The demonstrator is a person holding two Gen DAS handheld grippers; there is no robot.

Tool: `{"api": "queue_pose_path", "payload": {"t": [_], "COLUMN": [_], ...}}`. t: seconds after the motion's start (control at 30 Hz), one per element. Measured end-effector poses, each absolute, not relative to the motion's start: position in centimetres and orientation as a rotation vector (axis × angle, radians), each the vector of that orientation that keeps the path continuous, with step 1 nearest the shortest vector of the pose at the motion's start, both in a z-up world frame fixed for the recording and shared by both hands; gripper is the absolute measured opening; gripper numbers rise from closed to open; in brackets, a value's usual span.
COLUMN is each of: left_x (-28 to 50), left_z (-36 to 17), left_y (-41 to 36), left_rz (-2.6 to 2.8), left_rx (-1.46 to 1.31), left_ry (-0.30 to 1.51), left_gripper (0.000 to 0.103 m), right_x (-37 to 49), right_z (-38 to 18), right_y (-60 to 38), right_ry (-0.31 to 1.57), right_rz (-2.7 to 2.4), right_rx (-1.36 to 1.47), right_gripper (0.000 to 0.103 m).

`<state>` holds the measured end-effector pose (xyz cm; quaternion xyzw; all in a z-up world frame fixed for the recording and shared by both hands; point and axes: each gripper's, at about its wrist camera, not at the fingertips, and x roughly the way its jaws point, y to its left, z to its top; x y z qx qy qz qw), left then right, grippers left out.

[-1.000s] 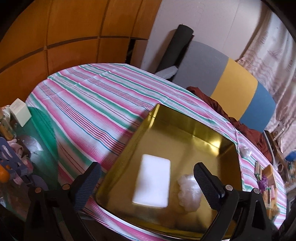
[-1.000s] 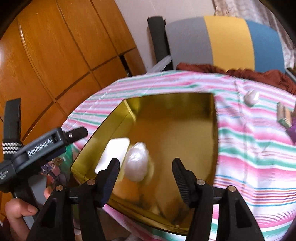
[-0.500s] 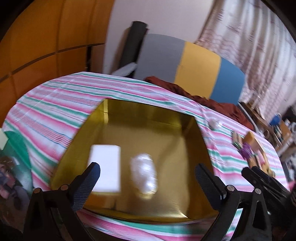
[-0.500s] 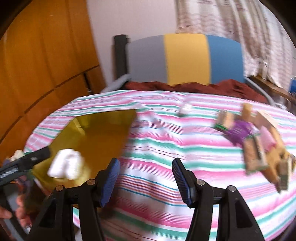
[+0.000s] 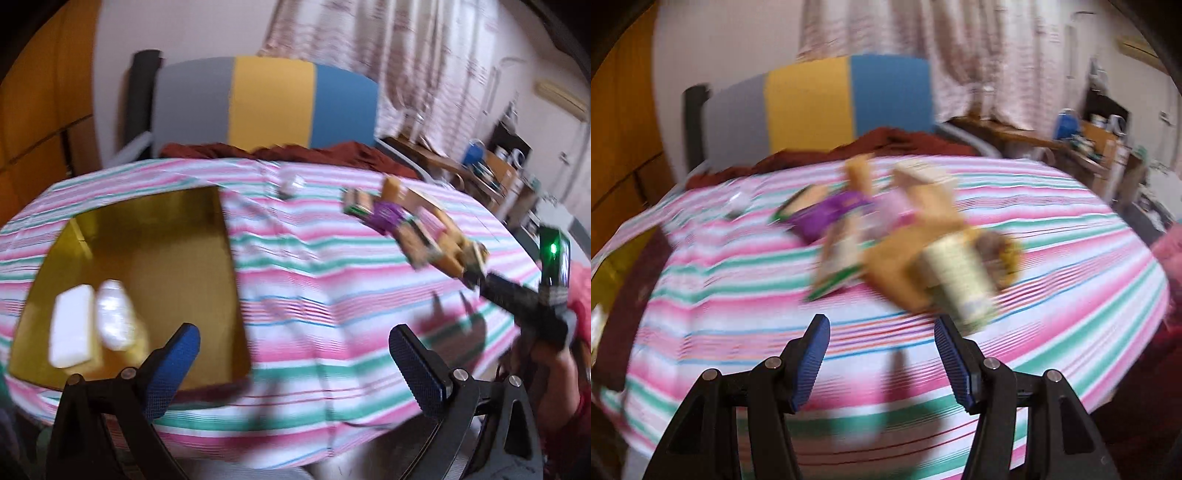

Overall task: Organize objects
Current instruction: 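Move the right tool to the green-white medicine box and grasp it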

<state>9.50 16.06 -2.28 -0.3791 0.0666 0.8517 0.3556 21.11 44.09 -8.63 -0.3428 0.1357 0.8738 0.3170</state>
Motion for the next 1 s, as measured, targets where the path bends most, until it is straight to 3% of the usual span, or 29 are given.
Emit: {"api": "queue_pose_path", "payload": {"t": [0.5,0.67,1.0], "left_x": [10.3,9.6,8.1], "left_z": [-4.6,-5.1,-5.5], "left_y": [22.3,23.3,27.3], "left_rz": [2.051,2.043,2.026], "left_rx": [-1.13,-1.176,-1.201], "left_ry": [0.183,0.157,0.156], "left_gripper": [0.103,0.103,0.103], "right_x": [20.9,20.4,21.3], "right_z": [-10.2,-11.2,-11.6], "right_y": [51.6,52.1,52.5], "right_ry": [0.396,0.486,0.632], "right_rz": [2.435,2.433,2.391], "right_rx": [-0.898,-0.876,-0.713], "right_gripper": [0.059,0.046,0.031]}}
